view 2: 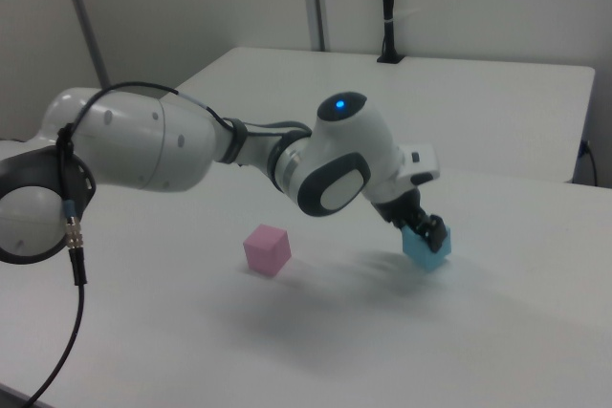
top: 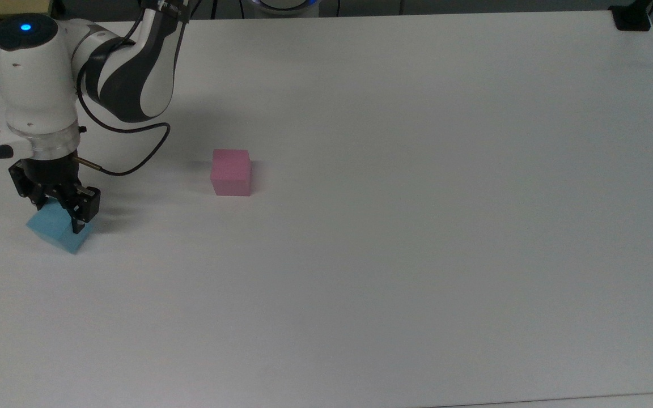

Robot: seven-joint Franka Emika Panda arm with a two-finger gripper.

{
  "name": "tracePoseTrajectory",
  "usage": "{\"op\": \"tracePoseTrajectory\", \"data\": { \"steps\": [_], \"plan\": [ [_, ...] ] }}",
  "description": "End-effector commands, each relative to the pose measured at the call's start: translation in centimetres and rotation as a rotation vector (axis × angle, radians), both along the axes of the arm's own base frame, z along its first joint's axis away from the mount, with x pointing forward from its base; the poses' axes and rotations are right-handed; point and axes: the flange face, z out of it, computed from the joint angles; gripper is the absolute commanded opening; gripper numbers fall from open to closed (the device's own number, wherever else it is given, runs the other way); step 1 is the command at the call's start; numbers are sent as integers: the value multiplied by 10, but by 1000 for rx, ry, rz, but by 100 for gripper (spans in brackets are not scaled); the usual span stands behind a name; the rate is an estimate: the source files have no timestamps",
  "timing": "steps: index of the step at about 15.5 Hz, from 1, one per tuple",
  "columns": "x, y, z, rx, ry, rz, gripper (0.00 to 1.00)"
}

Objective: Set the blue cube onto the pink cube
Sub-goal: 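Lift the blue cube and carry it onto the pink cube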

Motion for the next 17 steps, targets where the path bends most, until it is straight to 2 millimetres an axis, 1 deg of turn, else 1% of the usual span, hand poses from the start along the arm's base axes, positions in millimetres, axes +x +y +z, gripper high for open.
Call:
{"op": "tracePoseTrajectory", "data": {
  "steps": [1,2,3,4,5,7,9,10,11,12,14,17],
  "plan": [
    [-7,41,71,65,11,64,6],
    [-9,57,89,86,23,86,6],
    [-14,76,103,110,36,112,7],
    [-19,99,115,129,37,143,10],
    [-25,122,120,146,38,173,10],
    [-38,167,123,175,50,237,12],
    [-40,209,117,175,80,304,12],
    [-40,224,114,166,95,325,13],
    [-42,234,106,154,119,335,14],
    [-46,240,98,133,146,349,14],
    [-54,240,90,136,167,356,17],
    [-72,241,73,113,222,391,20]
  ]
}}
